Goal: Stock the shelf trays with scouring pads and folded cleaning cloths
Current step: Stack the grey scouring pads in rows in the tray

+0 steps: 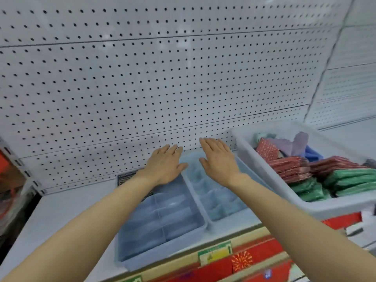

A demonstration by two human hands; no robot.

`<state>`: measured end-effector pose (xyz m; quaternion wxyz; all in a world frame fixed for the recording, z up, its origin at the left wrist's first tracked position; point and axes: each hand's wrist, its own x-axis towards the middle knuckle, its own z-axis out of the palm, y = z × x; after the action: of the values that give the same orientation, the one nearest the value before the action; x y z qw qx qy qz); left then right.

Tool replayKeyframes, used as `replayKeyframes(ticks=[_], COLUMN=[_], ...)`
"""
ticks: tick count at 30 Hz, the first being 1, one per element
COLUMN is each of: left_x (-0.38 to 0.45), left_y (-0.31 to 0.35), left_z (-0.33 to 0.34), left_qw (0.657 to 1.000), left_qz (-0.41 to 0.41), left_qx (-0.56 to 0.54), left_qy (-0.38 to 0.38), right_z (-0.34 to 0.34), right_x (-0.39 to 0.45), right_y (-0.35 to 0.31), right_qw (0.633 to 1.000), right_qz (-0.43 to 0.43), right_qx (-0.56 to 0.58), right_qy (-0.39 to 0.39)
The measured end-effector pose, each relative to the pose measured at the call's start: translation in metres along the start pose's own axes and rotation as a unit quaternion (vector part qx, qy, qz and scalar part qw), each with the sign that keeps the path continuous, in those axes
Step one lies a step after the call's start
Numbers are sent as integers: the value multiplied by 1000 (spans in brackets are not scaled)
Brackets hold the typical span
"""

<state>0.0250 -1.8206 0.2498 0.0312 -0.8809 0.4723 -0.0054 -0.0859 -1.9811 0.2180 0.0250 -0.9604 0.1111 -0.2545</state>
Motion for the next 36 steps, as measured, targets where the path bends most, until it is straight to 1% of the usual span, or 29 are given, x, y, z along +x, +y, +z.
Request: replayKeyframes(ticks=[3, 6, 9, 11, 13, 15, 17, 19, 21, 23, 25, 27, 28, 31, 34, 36], left_x=[25, 48, 73, 89, 107, 132, 155, 175, 191, 205, 214, 216, 217, 224, 235, 241], left_y=[60, 123, 183, 220, 257, 292, 320, 343, 356, 362, 365, 365, 366, 364, 354, 346], left_z=[-26, -41, -50, -57, -63, -64, -61, -56, -45, -32, -15, -3, 0, 1, -9, -21], left_qw=[998, 993, 984, 978, 971, 969, 971, 974, 977, 977, 971, 962, 961, 963, 959, 954], left_qz=[64, 121, 176, 204, 231, 234, 209, 182, 161, 148, 137, 149, 153, 151, 137, 125], left_qx=[-11, -15, -14, -34, -52, -70, -92, -101, -112, -121, -130, -116, -112, -138, -215, -264], left_qy=[8, 6, 25, 31, 15, -24, -66, -85, -82, -98, -143, -195, -200, -176, -121, -72], right_z=[-44, -83, -119, -139, -157, -172, -181, -188, -191, -192, -192, -191, -190, -186, -178, -174], right_x=[-21, -48, -76, -95, -114, -130, -142, -154, -165, -176, -185, -191, -192, -194, -193, -191], right_y=[50, 98, 146, 175, 204, 229, 250, 269, 286, 302, 315, 323, 326, 330, 330, 329], right_qw=[997, 992, 984, 977, 970, 961, 955, 950, 945, 938, 933, 928, 927, 923, 918, 918], right_qz=[51, 92, 132, 156, 184, 212, 231, 249, 267, 282, 293, 305, 310, 331, 338, 340], right_qx=[-40, -84, -120, -145, -160, -177, -188, -188, -189, -197, -200, -194, -188, -165, -158, -160], right_qy=[32, 24, 26, 17, 20, 13, 8, -1, -17, -35, -62, -89, -96, -110, -136, -123])
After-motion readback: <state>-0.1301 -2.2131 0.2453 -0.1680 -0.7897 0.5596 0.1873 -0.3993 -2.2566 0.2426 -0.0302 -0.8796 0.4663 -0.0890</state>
